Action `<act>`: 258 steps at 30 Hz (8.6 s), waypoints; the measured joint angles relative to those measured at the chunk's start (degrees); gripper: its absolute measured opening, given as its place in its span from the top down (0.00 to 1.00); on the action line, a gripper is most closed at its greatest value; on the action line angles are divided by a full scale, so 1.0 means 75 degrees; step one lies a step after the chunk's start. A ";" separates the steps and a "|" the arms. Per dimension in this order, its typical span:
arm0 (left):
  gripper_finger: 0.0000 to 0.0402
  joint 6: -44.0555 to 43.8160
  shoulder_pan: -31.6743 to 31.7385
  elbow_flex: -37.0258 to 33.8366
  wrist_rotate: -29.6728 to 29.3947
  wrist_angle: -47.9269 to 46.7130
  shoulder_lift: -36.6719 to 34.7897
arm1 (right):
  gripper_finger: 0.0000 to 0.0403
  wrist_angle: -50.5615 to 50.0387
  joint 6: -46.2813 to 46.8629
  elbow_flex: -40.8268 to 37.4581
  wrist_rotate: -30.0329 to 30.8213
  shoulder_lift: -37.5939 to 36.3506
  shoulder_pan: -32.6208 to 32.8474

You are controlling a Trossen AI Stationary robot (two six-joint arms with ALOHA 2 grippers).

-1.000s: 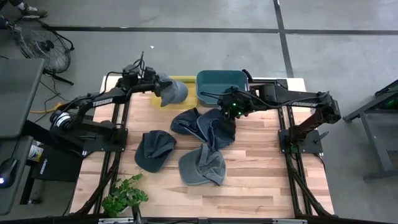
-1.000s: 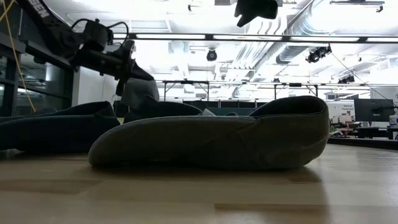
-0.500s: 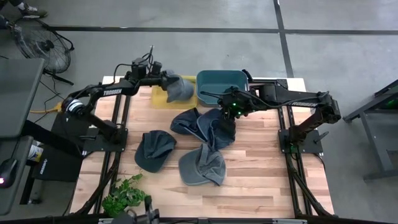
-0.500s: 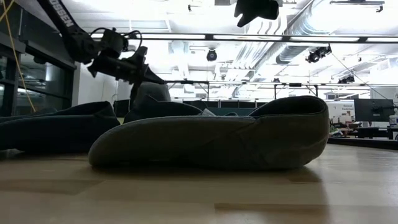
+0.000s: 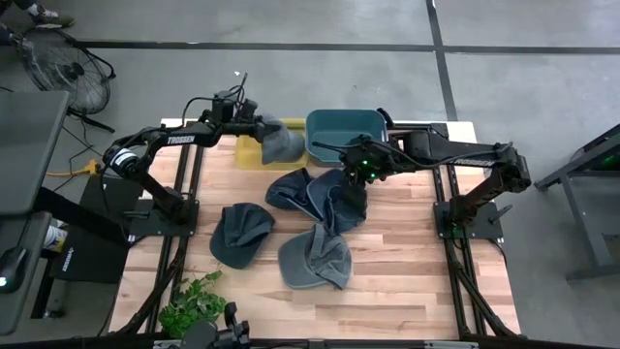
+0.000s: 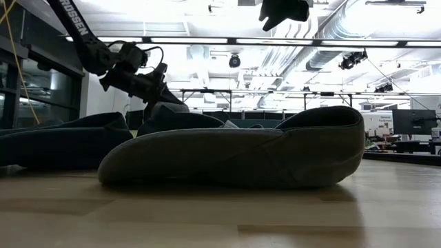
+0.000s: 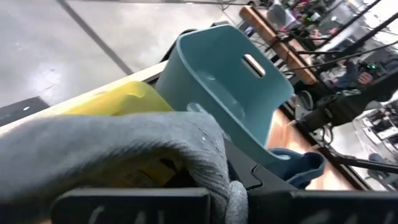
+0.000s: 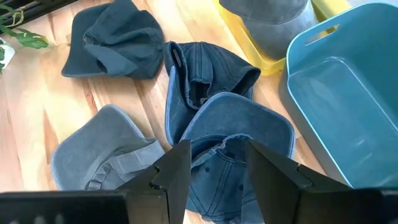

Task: Pick & Place hat
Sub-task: Put the right gray cap into the yellow bin, then put the gray cap into the yellow bin

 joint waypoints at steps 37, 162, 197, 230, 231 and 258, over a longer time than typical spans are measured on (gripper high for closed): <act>0.35 -0.0108 0.1155 0.0000 0.0065 -0.0538 -0.0638 | 0.63 0.0000 -0.0084 0.0003 0.0092 0.0003 0.0000; 0.35 0.0179 -0.3996 0.0000 -0.1719 -0.6846 -0.4616 | 0.63 0.4405 0.2652 -0.5139 -0.0990 -0.1365 0.0922; 0.35 -0.1489 -0.8358 0.0006 -0.5099 -0.3956 -0.0151 | 0.63 0.3896 0.2314 -0.5878 -0.0645 -0.1757 0.2148; 0.79 -0.1283 -0.8352 0.0003 -0.3955 -0.3118 0.0160 | 0.63 0.3943 0.2397 -0.5878 -0.0494 -0.1757 0.2148; 0.82 -0.1283 -0.8352 0.0003 -0.3941 -0.3118 0.0160 | 0.63 0.3943 0.2398 -0.5878 -0.0495 -0.1757 0.2148; 0.83 -0.0463 -0.8352 0.0612 -0.3279 -0.3443 0.0434 | 0.63 0.3940 0.2521 -0.5878 -0.0580 -0.1757 0.2148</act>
